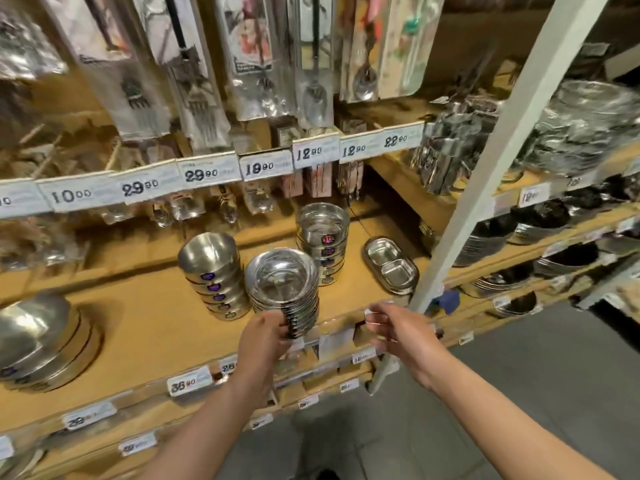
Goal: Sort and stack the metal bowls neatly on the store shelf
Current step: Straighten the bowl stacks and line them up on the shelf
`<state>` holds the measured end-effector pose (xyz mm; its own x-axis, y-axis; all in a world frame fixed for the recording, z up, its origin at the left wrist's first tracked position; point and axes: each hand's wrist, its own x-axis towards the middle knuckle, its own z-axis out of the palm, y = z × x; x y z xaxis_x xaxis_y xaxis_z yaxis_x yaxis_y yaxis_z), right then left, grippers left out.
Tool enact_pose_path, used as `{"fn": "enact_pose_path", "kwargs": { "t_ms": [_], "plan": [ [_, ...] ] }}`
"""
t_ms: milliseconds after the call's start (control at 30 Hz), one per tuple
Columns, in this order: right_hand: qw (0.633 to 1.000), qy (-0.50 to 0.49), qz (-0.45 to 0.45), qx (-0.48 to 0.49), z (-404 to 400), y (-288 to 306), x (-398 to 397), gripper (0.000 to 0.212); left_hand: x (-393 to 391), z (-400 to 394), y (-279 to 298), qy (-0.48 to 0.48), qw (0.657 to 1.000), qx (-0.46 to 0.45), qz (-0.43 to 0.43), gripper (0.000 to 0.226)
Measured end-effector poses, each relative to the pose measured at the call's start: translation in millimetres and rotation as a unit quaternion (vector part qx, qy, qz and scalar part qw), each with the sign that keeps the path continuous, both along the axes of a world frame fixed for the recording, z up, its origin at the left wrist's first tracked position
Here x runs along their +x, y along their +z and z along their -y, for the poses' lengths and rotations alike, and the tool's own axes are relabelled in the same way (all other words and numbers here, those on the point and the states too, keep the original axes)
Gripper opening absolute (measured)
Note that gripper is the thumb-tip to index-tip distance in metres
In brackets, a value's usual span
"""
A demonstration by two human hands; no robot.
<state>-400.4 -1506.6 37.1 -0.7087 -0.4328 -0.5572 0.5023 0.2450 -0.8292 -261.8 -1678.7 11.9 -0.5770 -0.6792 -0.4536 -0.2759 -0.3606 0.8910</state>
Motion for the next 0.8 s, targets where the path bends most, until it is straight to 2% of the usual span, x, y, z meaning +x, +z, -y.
{"fn": "enact_pose_path", "kwargs": {
  "t_ms": [233,300,433,500,667,800],
  "plan": [
    [0.996,0.087,0.003,-0.005,35.3,-9.0,-39.8,0.027,-4.0,24.5,3.0,0.128,0.992,-0.005,0.011,0.025],
    [0.991,0.133,-0.002,-0.017,51.4,-4.4,-36.9,0.024,3.0,25.5,8.0,0.162,0.987,-0.008,0.01,0.018],
    [0.965,0.259,-0.028,-0.037,73.8,6.6,-16.0,0.023,23.7,24.6,14.1,0.243,0.97,-0.006,0.011,0.013],
    [0.951,0.305,-0.006,-0.053,79.7,7.1,-0.1,0.022,39.1,20.9,16.0,0.276,0.961,-0.002,0.011,0.013],
    [0.929,0.367,0.022,-0.038,92.6,-9.9,38.7,0.024,79.5,18.0,10.4,0.3,0.954,0.003,0.006,0.012],
    [0.937,0.343,0.04,-0.043,106.9,-26.0,64.2,0.044,104.1,36.1,-0.3,0.294,0.956,0.019,-0.005,0.017]
  ]
}}
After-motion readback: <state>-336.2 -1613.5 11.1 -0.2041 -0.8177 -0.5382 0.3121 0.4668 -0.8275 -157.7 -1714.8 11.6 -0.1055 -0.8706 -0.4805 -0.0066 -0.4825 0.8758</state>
